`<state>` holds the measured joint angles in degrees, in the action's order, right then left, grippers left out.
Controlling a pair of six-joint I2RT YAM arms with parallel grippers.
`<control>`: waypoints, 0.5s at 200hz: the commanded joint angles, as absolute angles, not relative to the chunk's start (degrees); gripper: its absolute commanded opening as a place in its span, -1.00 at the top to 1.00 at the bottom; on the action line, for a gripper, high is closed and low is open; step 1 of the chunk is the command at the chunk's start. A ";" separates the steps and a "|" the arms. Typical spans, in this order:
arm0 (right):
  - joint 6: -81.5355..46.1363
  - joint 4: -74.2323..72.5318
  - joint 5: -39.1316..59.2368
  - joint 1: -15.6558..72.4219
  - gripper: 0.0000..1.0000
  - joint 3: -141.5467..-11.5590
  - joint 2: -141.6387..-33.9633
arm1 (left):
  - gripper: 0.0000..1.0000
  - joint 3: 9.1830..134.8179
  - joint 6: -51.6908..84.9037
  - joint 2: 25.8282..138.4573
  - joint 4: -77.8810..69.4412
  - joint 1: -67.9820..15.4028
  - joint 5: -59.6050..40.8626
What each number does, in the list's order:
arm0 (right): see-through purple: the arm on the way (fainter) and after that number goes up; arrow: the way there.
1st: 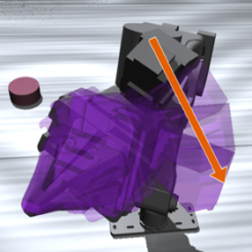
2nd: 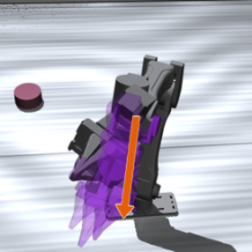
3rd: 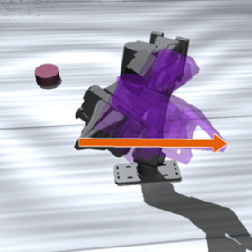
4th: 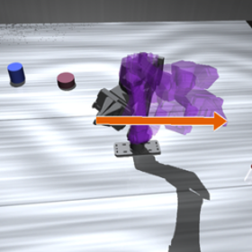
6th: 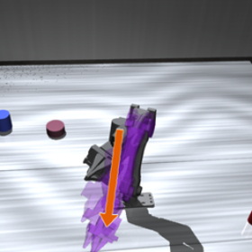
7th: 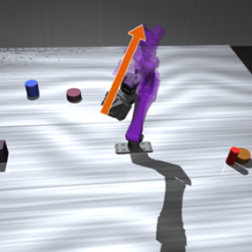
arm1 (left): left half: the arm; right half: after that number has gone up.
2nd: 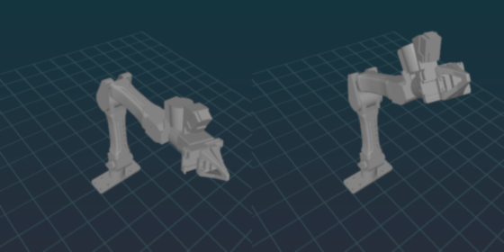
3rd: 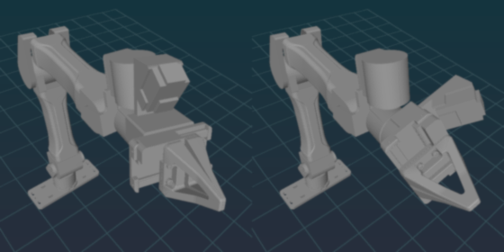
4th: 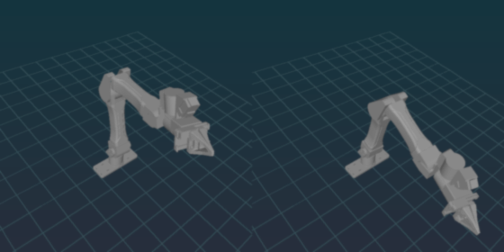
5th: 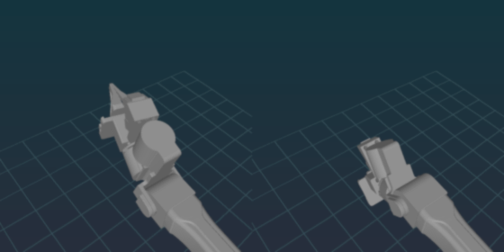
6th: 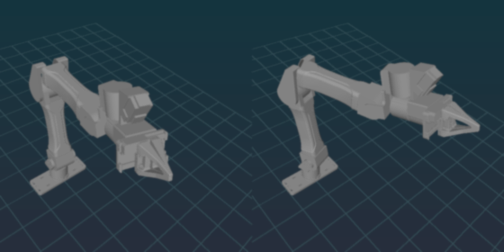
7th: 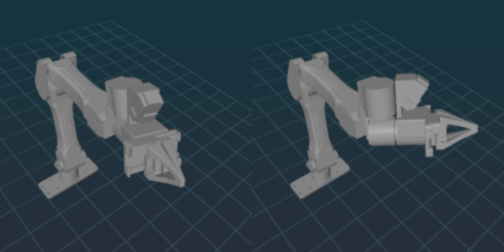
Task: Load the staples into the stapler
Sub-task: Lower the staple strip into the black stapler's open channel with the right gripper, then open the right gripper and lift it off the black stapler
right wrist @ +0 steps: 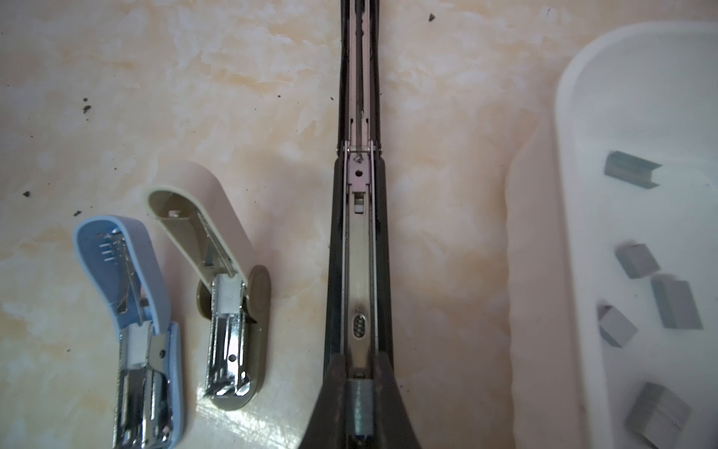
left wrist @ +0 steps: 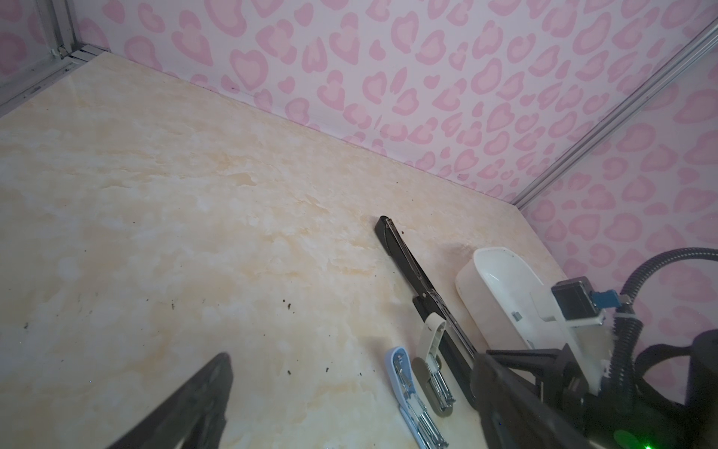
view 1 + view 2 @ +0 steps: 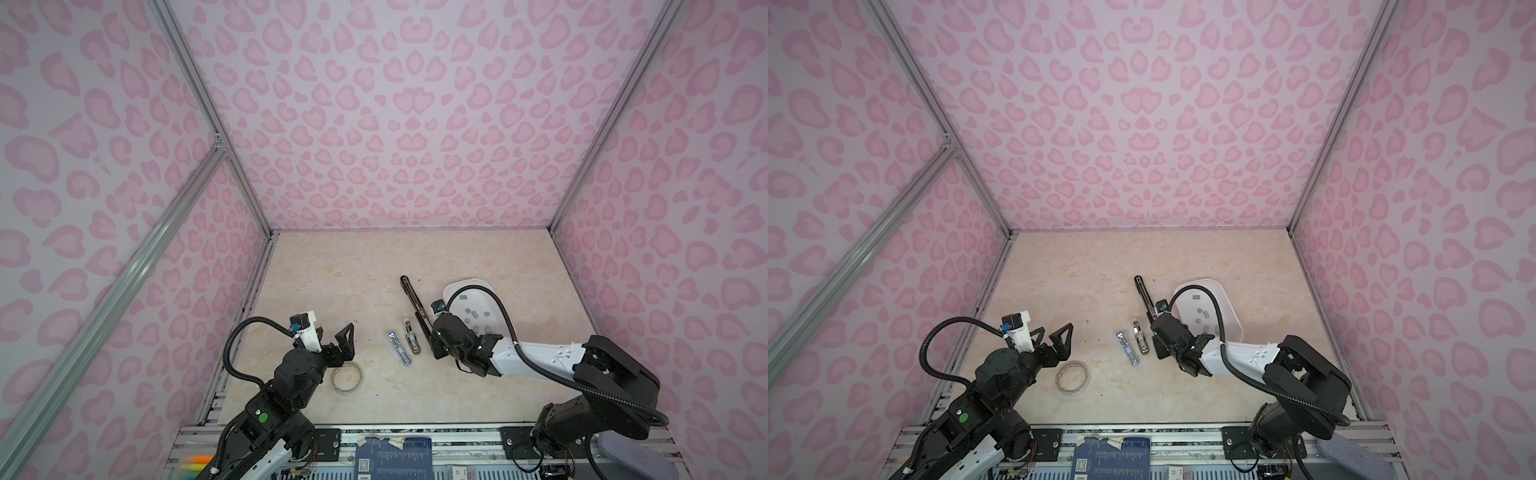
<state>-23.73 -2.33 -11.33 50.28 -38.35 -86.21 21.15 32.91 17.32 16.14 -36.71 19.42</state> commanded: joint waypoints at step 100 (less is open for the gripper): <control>-25.52 -0.18 -9.67 50.41 0.62 -35.69 -84.24 | -0.94 19.99 33.05 14.80 14.99 -36.65 18.64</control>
<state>-24.88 -2.90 -10.52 50.30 -36.47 -84.49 20.29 32.93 15.42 16.21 -36.71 19.29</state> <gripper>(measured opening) 0.168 0.969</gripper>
